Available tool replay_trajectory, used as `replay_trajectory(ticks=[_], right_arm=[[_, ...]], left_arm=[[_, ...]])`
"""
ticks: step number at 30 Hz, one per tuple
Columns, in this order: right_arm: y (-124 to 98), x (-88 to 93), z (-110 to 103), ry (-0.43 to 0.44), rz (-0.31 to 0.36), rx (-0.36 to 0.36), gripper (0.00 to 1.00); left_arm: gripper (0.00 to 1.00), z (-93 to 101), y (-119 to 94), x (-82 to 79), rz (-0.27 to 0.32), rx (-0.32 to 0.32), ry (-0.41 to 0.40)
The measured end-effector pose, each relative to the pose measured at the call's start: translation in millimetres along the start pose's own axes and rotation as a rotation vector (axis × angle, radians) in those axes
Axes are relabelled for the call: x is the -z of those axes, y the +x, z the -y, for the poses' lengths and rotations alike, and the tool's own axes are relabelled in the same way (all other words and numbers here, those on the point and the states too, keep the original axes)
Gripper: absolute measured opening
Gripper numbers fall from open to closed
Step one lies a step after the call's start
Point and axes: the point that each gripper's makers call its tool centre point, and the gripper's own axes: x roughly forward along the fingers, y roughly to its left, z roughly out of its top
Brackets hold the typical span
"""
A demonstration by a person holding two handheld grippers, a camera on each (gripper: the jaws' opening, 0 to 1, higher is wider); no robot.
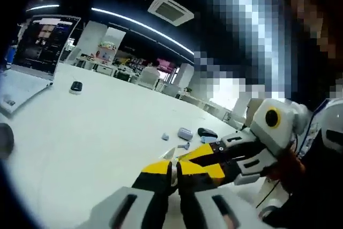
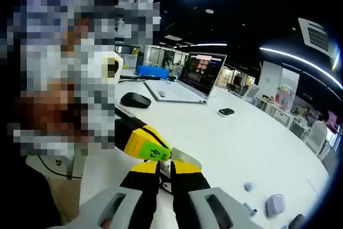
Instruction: Pick up the earbuds from the table and place the earbuds into the earbud case
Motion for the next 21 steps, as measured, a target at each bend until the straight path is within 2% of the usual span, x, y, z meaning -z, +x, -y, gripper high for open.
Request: replay_trajectory(ticks=[2,3,6,9,12,13,14,15,19,21], right_arm=[[-4,0.3,1,-0.007,0.002,0.006,0.10],[-8,-3.5,3,-0.001,0.027,0.010,0.11],[-18,-9.5,7,-0.010,0.066,0.019,0.11],[-23,-4.4,16,-0.003,0.078,0.030,0.13],[-20,13.8,22,0.037,0.055,0.024,0.19],[-19,17.3,23,0.039,0.053,0.030,0.19],[-19,19.2,22,0.039,0.052,0.030,0.20],[-17,21.8,21,0.037,0.051,0.028,0.21],[-12,22.7,17,-0.002,0.059,0.029,0.27],[-9,21.4,18,-0.011,0.055,0.038,0.27]], left_arm=[[0.07,0.8,0,-0.2,-0.005,0.001,0.012],[0.07,0.6,-3,-8.3,0.025,-0.006,0.049],[0.07,-0.6,-15,-31.8,0.119,-0.006,0.064],[0.09,-16.5,-25,-44.8,0.154,-0.036,0.036],[0.19,-30.2,-17,-37.6,0.121,0.019,-0.173],[0.20,-34.8,-12,-32.9,0.101,0.046,-0.254],[0.20,-35.9,-9,-29.5,0.090,0.068,-0.290],[0.21,-40.7,-2,-23.7,0.076,0.090,-0.362],[0.23,-41.8,12,-18.3,0.081,0.162,-0.536],[0.23,-36.2,19,-13.9,0.054,0.189,-0.569]])
